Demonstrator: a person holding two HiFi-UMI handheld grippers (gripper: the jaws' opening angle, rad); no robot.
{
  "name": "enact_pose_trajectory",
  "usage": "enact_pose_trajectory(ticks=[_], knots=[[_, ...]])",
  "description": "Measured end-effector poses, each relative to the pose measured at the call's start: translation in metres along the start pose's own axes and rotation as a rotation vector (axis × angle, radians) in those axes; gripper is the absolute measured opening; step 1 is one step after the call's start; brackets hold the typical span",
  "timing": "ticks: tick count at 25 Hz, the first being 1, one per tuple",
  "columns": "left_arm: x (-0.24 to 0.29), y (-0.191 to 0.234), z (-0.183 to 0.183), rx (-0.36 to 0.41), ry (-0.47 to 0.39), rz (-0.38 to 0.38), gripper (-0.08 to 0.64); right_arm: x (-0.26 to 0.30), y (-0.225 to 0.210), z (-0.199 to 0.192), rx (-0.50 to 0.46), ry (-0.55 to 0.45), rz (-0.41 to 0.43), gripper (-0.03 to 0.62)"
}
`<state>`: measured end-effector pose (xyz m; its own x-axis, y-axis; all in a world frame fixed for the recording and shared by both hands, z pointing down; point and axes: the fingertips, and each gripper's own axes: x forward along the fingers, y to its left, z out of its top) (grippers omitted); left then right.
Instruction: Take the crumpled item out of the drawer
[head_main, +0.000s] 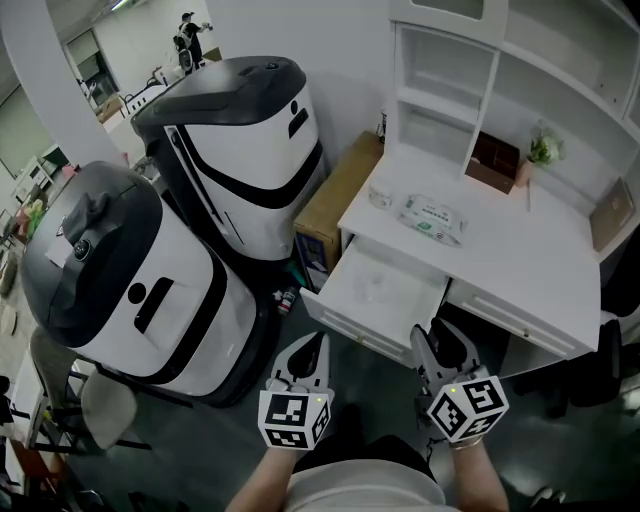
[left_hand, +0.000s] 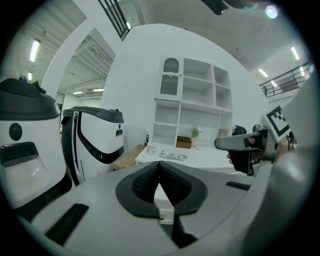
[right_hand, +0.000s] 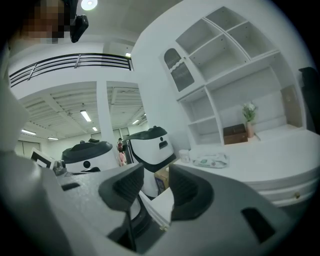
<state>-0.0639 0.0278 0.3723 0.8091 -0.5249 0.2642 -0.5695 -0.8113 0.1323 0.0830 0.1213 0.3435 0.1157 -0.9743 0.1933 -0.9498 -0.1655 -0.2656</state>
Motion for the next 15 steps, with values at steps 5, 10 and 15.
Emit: enact_pose_trajectory(ticks=[5,10,15], knots=[[0.009,0.011,0.008,0.007,-0.008,0.005,-0.009,0.012,-0.008,0.003,-0.015,0.011,-0.005,0.141],[0.018,0.024,0.008,-0.009,-0.006,0.026,-0.009,0.025,-0.019,0.008,-0.034,0.017,-0.010,0.141],[0.033,0.029,0.013,-0.009,-0.007,0.045,-0.009,0.043,-0.034,0.015,-0.053,0.030,0.007,0.141]])
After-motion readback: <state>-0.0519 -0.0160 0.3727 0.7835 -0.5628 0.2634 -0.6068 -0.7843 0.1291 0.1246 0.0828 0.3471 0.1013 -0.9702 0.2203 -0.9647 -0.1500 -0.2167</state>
